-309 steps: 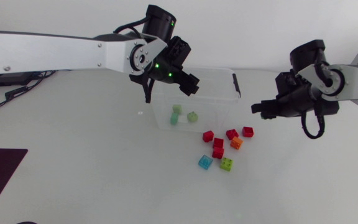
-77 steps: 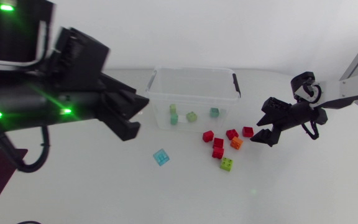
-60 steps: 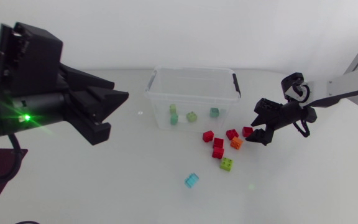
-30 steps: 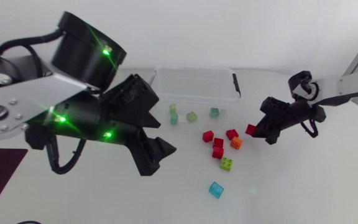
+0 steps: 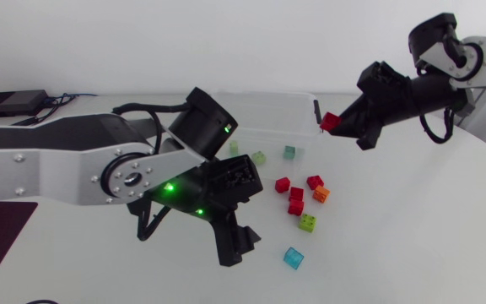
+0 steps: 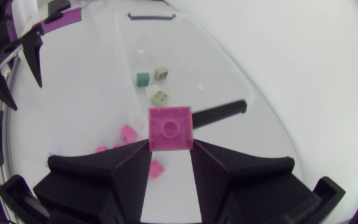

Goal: Pick up the duplo bricks and place them in the container

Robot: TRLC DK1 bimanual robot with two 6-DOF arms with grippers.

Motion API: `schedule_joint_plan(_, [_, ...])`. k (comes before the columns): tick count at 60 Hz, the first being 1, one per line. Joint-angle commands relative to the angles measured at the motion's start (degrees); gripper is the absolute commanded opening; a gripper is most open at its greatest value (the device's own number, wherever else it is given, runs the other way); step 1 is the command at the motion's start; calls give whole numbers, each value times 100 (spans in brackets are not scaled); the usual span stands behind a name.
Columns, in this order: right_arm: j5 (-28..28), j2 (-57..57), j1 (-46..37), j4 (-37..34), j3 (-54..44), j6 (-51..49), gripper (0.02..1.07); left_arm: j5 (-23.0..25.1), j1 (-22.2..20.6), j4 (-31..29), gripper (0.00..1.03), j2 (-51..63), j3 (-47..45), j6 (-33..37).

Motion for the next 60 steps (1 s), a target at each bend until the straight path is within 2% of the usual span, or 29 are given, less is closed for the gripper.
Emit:
schedule_joint_plan(1, [28,-24,336,-6,462,499,35,84,-59,133,93,254,26,256])
schedule_joint_plan(12, [388,530,917,38,1139,859,35,84,-94,326,93,517,17,361])
schedule_joint_plan(20, [775,1242,1066,328,1552,1088,38,84,-235,695,93,728,-1,467])
schedule_joint_plan(22, [810,1391,1066,398,1657,1184,46,84,-305,757,93,825,26,502])
schedule_joint_plan(24, [836,1497,1057,425,1754,1272,63,84,-367,783,93,913,52,537])
schedule_joint_plan(26, [845,1567,1022,433,1860,1387,94,84,-454,827,93,1001,78,590])
schedule_joint_plan(27, [845,1567,1013,433,1877,1413,102,84,-472,836,93,1027,87,616])
schedule_joint_plan(28, [845,1567,996,442,1886,1448,103,84,-507,845,94,1071,96,660])
schedule_joint_plan(40, [520,794,512,706,1552,1791,103,84,-657,976,95,1361,228,1073])
schedule_joint_plan(50, [-51,-393,-59,706,524,1738,103,93,-736,1003,95,1625,403,1662])
schedule_joint_plan(60, [-377,-1254,-437,732,-636,1457,103,93,-832,440,95,2099,1001,2075])
